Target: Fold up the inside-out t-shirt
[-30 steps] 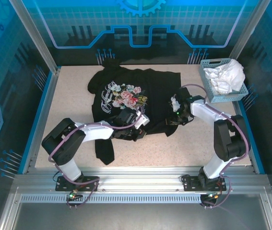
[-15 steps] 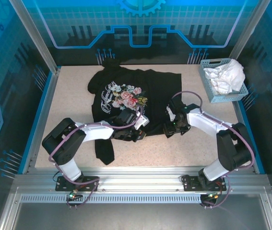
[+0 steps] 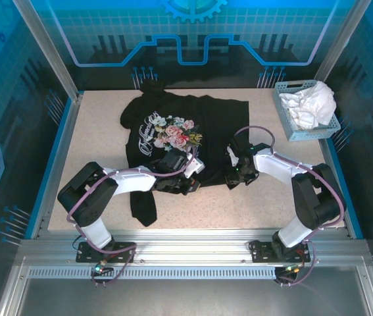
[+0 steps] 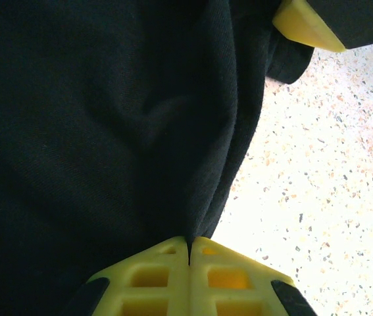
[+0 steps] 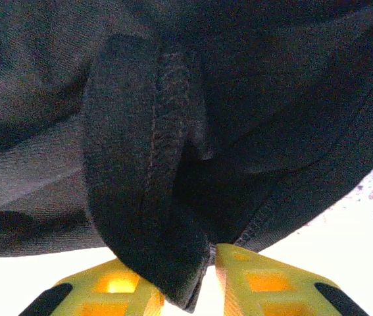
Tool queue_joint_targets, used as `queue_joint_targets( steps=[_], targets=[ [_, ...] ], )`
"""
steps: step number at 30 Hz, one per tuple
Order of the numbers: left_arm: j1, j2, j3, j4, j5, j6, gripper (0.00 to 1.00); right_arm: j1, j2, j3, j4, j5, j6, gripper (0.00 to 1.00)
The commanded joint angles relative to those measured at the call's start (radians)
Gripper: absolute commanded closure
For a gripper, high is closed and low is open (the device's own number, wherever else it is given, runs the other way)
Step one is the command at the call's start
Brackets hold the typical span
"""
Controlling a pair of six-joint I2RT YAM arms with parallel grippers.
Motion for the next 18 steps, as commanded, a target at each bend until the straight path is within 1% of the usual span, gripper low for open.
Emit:
queue_joint_targets(
  steps=[1,3,5,9,12,14,15,16,18],
  targets=[
    [0.002,-0.008,0.007,-0.006,0.029,-0.012,1.00,-0.002,-0.019,-0.019,-0.013,-0.005,0.012,0.72],
    [0.001,-0.007,0.007,-0.005,0.028,-0.013,1.00,-0.001,-0.021,-0.024,-0.012,-0.005,0.013,0.74],
    [0.001,-0.007,0.007,-0.004,0.028,-0.015,1.00,-0.003,-0.021,-0.025,-0.012,-0.005,0.016,0.77],
    [0.002,-0.007,0.004,0.001,0.029,-0.019,1.00,-0.003,-0.039,-0.026,-0.008,0.000,0.012,0.90],
    [0.001,-0.007,0.008,0.001,0.031,-0.025,1.00,-0.008,-0.094,-0.022,-0.012,0.013,-0.010,0.97],
    [0.000,-0.001,0.017,0.011,0.029,-0.038,1.00,-0.032,-0.164,-0.013,-0.029,0.000,-0.031,1.00],
    [-0.002,0.005,0.028,0.020,0.025,-0.051,1.00,-0.054,-0.196,-0.014,-0.031,-0.021,-0.039,1.00],
    [-0.008,0.010,0.046,0.027,0.017,-0.068,1.00,-0.094,-0.235,-0.018,-0.027,-0.072,-0.045,1.00],
    [-0.023,0.013,0.081,0.028,-0.024,-0.102,0.84,-0.190,-0.300,-0.035,0.006,-0.195,-0.032,1.00]
  ],
)
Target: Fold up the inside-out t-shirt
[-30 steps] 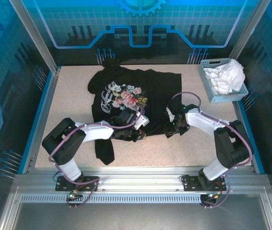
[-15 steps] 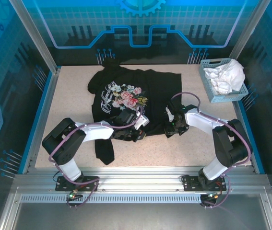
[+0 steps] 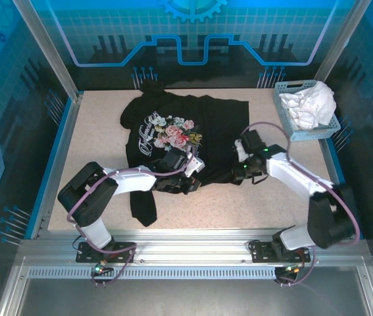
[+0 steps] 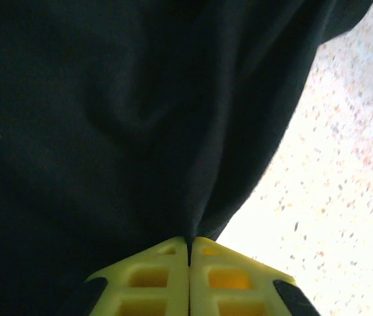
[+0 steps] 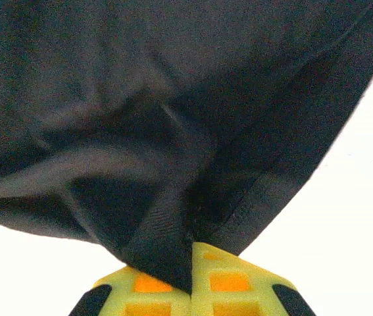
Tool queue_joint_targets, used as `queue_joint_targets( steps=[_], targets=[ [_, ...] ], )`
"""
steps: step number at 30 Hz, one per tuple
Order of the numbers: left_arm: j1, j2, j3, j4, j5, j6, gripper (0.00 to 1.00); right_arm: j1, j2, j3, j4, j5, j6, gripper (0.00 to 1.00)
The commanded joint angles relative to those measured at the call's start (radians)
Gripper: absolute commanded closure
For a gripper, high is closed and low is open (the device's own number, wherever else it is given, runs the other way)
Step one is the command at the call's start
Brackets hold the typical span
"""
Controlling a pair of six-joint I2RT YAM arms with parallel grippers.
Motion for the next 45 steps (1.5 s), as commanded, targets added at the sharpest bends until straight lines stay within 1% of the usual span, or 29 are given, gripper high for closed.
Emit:
queue_joint_targets(
  steps=[1,2,3,4,6,8,10,13,14,16,18,20,22,24,27,31,36,39,41,43,45],
  targets=[
    [-0.021,-0.006,0.067,0.031,-0.034,-0.090,0.77,-0.152,-0.106,-0.025,0.042,-0.196,0.008,1.00],
    [-0.020,-0.039,0.049,0.050,-0.049,-0.122,0.69,-0.202,-0.127,-0.039,0.071,-0.251,0.031,1.00],
    [-0.015,-0.077,0.022,0.062,-0.075,-0.149,0.63,-0.238,-0.140,-0.040,0.096,-0.287,0.051,1.00],
    [-0.008,-0.137,-0.019,0.057,-0.116,-0.181,0.59,-0.281,-0.152,-0.073,0.123,-0.325,0.074,1.00],
    [0.023,-0.268,-0.093,-0.034,-0.204,-0.257,0.55,-0.349,-0.175,-0.098,0.177,-0.368,0.115,1.00],
    [0.066,-0.429,-0.178,-0.175,-0.331,-0.364,0.50,-0.400,-0.196,-0.116,0.217,-0.361,0.145,1.00],
    [0.108,-0.575,-0.241,-0.323,-0.418,-0.455,0.45,-0.416,-0.207,-0.121,0.241,-0.331,0.157,1.00],
    [0.156,-0.737,-0.297,-0.490,-0.486,-0.533,0.37,-0.410,-0.192,-0.113,0.262,-0.327,0.158,1.00],
    [0.171,-0.773,-0.312,-0.525,-0.504,-0.554,0.33,-0.408,-0.181,-0.104,0.259,-0.325,0.151,1.00],
    [0.218,-0.814,-0.345,-0.549,-0.492,-0.580,0.31,-0.410,-0.172,-0.091,0.246,-0.304,0.135,1.00],
    [0.260,-0.806,-0.362,-0.546,-0.430,-0.588,0.31,-0.409,-0.180,-0.079,0.229,-0.264,0.112,1.00],
    [0.272,-0.771,-0.363,-0.546,-0.399,-0.585,0.30,-0.413,-0.197,-0.061,0.203,-0.197,0.081,1.00],
    [0.282,-0.734,-0.360,-0.541,-0.397,-0.577,0.30,-0.431,-0.209,-0.051,0.184,-0.141,0.062,1.00],
    [0.297,-0.723,-0.366,-0.526,-0.401,-0.578,0.29,-0.471,-0.209,-0.029,0.181,-0.131,0.061,1.00],
    [0.321,-0.719,-0.380,-0.503,-0.387,-0.583,0.30,-0.511,-0.185,0.001,0.191,-0.131,0.068,1.00],
    [0.339,-0.695,-0.387,-0.503,-0.374,-0.573,0.31,-0.514,-0.114,0.041,0.195,-0.121,0.065,1.00],
    [0.340,-0.639,-0.403,-0.456,-0.317,-0.570,0.38,-0.510,-0.059,0.061,0.212,-0.139,0.069,1.00],
    [0.340,-0.568,-0.393,-0.401,-0.259,-0.562,0.46,-0.496,-0.046,0.061,0.219,-0.143,0.068,1.00],
    [0.340,-0.517,-0.384,-0.360,-0.216,-0.555,0.53,-0.489,-0.043,0.058,0.214,-0.140,0.062,1.00],
    [0.340,-0.477,-0.373,-0.333,-0.204,-0.546,0.62,-0.488,-0.045,0.054,0.212,-0.139,0.060,1.00],
    [0.340,-0.450,-0.352,-0.328,-0.233,-0.524,0.73,-0.486,-0.051,0.054,0.211,-0.138,0.058,1.00]
  ],
)
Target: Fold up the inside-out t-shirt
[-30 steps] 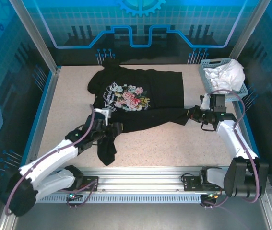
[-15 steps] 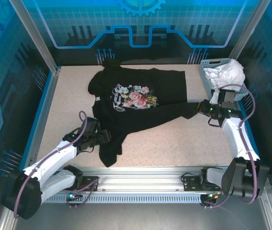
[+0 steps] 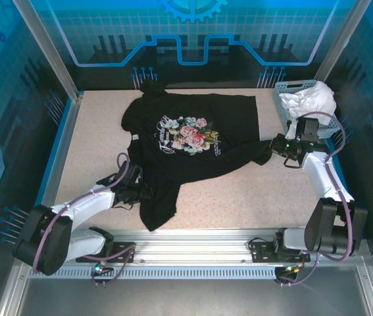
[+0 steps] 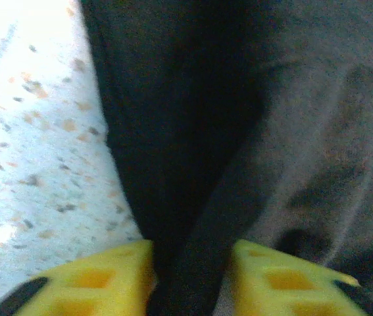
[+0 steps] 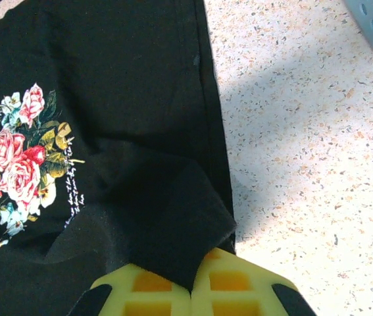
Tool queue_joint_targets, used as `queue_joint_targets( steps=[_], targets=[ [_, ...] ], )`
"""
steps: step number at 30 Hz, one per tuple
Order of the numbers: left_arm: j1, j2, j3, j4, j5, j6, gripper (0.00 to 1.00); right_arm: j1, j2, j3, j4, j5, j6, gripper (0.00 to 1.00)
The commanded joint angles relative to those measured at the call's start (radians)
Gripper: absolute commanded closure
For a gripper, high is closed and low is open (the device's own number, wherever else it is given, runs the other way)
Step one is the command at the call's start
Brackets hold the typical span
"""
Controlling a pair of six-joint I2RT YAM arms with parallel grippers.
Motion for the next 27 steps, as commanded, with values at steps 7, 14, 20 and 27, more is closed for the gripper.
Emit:
queue_joint_targets(
  steps=[7,14,20,27],
  targets=[
    [0.016,0.102,0.175,0.055,-0.165,0.119,0.91,0.028,0.004,0.028,0.010,-0.004,-0.023,1.00],
    [0.016,0.179,0.248,-0.016,-0.205,0.174,0.61,0.037,0.012,0.026,0.004,-0.014,-0.028,1.00],
    [0.024,-0.130,0.106,-0.108,-0.299,0.067,0.43,0.062,0.016,0.024,0.001,-0.012,-0.033,1.00],
    [0.053,-0.279,0.069,-0.280,-0.269,-0.030,0.37,0.079,0.011,0.025,0.005,-0.029,-0.031,1.00]
  ],
)
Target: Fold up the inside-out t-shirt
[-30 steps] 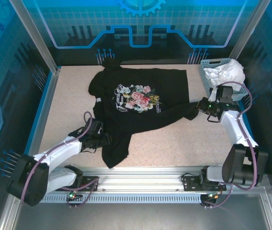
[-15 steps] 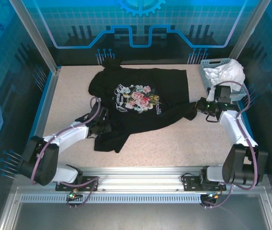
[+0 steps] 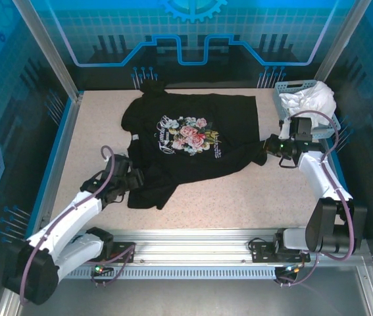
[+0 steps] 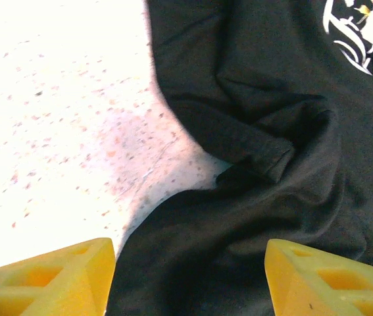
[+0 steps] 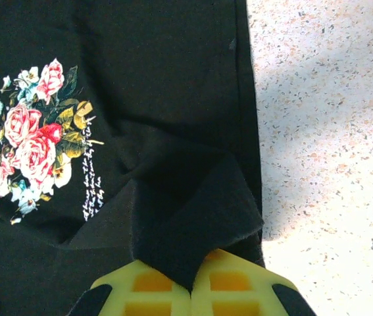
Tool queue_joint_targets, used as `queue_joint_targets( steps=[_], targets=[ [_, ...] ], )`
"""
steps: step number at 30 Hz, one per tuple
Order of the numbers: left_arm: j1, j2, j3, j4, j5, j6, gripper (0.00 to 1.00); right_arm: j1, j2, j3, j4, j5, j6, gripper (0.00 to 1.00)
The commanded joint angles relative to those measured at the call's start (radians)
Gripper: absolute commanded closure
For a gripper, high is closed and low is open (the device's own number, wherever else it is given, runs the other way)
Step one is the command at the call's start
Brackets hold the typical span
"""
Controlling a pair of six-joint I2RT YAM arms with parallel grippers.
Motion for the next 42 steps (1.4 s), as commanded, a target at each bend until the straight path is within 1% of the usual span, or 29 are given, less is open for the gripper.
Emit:
queue_joint_targets(
  steps=[1,5,8,11,15,21,25,27,31,36,38,40,42],
  targets=[
    [0.019,-0.015,-0.034,-0.128,0.010,-0.081,0.37,0.013,0.001,0.023,0.006,-0.024,-0.011,1.00],
    [0.049,-0.001,-0.064,-0.145,0.071,-0.138,0.37,0.016,-0.015,0.017,0.016,-0.041,-0.005,1.00],
    [0.082,-0.014,-0.098,-0.126,0.108,-0.185,0.39,0.016,-0.027,0.019,0.013,-0.052,-0.006,1.00],
    [0.086,-0.011,-0.126,-0.104,0.140,-0.220,0.43,0.016,-0.044,0.017,0.013,-0.057,-0.006,1.00],
    [0.086,0.015,-0.141,-0.115,0.168,-0.225,0.51,0.015,-0.056,0.011,0.012,-0.057,-0.005,1.00],
    [0.086,0.007,-0.162,-0.113,0.170,-0.240,0.55,0.015,-0.056,0.004,0.028,-0.076,0.003,1.00],
    [0.086,0.054,-0.162,-0.071,0.188,-0.224,0.58,0.015,-0.055,0.004,0.032,-0.083,0.006,1.00],
    [0.086,0.079,-0.162,-0.051,0.200,-0.217,0.62,0.015,-0.057,0.004,0.028,-0.081,0.004,1.00],
    [0.086,0.106,-0.174,-0.020,0.207,-0.209,0.72,0.015,-0.059,-0.001,0.023,-0.070,0.003,1.00],
    [0.086,0.124,-0.178,0.013,0.211,-0.203,0.88,0.015,-0.052,-0.002,0.024,-0.065,0.002,1.00],
    [0.086,0.113,-0.177,0.021,0.209,-0.201,0.95,0.014,-0.055,-0.004,0.022,-0.053,0.001,1.00],
    [0.086,0.086,-0.167,0.019,0.199,-0.198,1.00,0.014,-0.062,-0.005,0.022,-0.037,0.001,1.00],
    [0.089,0.028,-0.143,0.006,0.178,-0.194,1.00,0.007,-0.070,-0.006,0.022,-0.028,0.002,1.00]
  ],
)
